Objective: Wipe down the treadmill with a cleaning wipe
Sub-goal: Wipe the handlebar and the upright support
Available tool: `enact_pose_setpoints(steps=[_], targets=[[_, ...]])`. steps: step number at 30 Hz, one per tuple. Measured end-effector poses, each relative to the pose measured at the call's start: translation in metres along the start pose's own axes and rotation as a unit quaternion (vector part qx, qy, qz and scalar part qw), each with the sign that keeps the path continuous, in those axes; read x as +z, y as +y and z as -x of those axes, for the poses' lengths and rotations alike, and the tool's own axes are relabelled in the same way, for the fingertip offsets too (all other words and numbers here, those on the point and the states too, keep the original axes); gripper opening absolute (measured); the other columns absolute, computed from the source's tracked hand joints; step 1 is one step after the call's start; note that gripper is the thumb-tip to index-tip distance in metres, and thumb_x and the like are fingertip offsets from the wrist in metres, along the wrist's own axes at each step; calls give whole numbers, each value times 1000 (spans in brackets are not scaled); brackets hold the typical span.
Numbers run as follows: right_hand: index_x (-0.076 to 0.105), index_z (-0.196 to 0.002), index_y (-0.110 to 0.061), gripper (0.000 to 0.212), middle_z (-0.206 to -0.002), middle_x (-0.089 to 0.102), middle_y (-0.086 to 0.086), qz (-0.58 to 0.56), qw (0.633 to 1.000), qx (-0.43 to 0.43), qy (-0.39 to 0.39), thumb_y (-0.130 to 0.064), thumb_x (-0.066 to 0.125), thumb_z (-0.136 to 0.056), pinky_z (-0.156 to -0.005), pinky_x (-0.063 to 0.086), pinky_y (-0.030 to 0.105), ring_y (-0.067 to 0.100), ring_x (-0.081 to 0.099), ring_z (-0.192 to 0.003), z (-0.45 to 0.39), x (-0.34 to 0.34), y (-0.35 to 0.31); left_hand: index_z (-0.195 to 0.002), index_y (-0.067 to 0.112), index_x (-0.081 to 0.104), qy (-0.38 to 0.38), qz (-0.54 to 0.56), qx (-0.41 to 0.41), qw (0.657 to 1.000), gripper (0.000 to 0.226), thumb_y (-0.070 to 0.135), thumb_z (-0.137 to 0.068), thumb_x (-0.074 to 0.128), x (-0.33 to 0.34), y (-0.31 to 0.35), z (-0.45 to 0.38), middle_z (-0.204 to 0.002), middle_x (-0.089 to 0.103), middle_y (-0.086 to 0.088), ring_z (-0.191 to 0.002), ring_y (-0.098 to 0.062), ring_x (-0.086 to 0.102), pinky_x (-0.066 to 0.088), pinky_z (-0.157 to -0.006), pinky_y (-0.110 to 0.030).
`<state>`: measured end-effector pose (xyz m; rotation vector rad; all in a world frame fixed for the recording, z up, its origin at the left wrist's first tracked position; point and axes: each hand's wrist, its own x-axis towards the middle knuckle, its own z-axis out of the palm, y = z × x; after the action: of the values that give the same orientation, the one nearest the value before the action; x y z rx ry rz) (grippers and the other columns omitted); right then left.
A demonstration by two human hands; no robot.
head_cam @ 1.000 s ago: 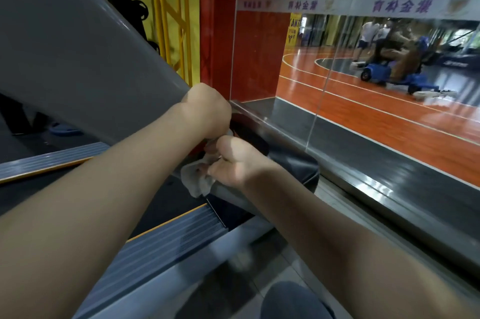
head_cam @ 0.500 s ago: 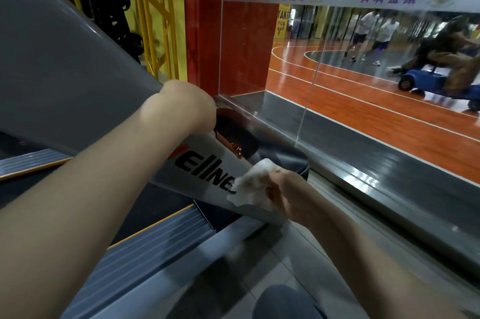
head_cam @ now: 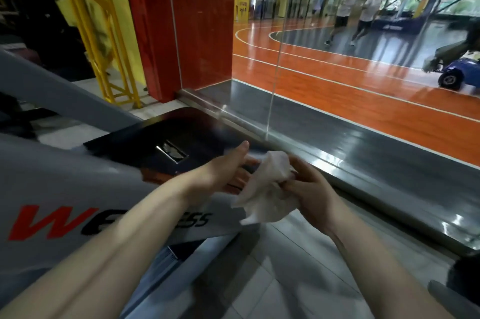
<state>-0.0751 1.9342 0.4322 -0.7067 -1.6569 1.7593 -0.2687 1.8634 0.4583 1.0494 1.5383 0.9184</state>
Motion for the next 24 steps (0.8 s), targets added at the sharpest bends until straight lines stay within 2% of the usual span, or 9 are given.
enact_pose_setpoints(steps=[3,6,8,10,13,15,18,20,24], targets=[[69,-105,-8,25,-97,71,17,61,997,-11,36,3,53,-88,-78,54,48,39,67,-91,4,-24,-21,-108,22,73,10,58,2,998,58,66,-93,39,18,12,-19,-90,74,-2,-78,-12,70,52,-68,-26],[75,-95,-12,29,-100,74,9,104,993,5,48,-13,49,-81,-89,52,49,29,68,-99,7,-46,-47,-93,14,74,14,82,38,996,28,34,-99,54,31,36,-31,-76,69,1,-67,-9,65,54,-65,-23],[78,-80,-19,34,-104,75,-1,121,990,37,66,-21,47,-92,-95,48,36,14,65,-105,9,-57,-67,-87,13,68,-12,60,60,996,22,20,-100,53,42,55,-35,-69,64,3,-61,-7,60,51,-58,-17],[74,-67,-22,49,-100,75,-3,153,983,23,103,-29,42,-103,-83,47,21,8,66,-98,13,-68,-87,-85,10,66,-28,31,59,997,26,31,-98,57,51,78,-37,-70,61,0,-61,-9,58,50,-58,-18],[76,-91,-13,17,-101,74,-2,196,968,-26,156,-18,60,-96,-68,47,9,-1,66,-88,17,-81,-114,-90,0,66,-30,-69,86,993,58,57,-82,58,60,110,-43,-78,63,-6,-71,-17,59,50,-69,-28],[69,-99,-15,8,-103,72,-7,196,964,-28,176,-15,67,-91,-65,49,13,-1,65,-85,18,-89,-128,-90,3,62,-17,-120,123,985,50,52,-85,64,69,130,-47,-80,62,-6,-71,-15,59,49,-67,-29],[54,-106,-33,36,-105,66,-12,214,958,-10,192,-10,70,-84,-66,51,23,11,63,-87,21,-101,-147,-101,14,56,-12,-108,113,988,42,49,-82,73,80,158,-52,-94,65,-2,-79,-9,63,52,-64,-22],[46,-111,-42,54,-115,62,-19,218,957,-8,192,-4,68,-81,-74,51,23,3,61,-97,25,-108,-159,-117,20,56,-63,-54,59,995,47,47,-81,72,88,177,-51,-107,66,0,-92,-11,66,57,-74,-26],[47,-96,-52,54,-114,61,-22,271,935,2,231,-6,69,-80,-81,52,23,-1,60,-101,36,-116,-191,-97,15,69,-120,-35,29,992,24,38,-95,60,103,211,-42,-85,68,-4,-77,-14,60,48,-72,-26]])
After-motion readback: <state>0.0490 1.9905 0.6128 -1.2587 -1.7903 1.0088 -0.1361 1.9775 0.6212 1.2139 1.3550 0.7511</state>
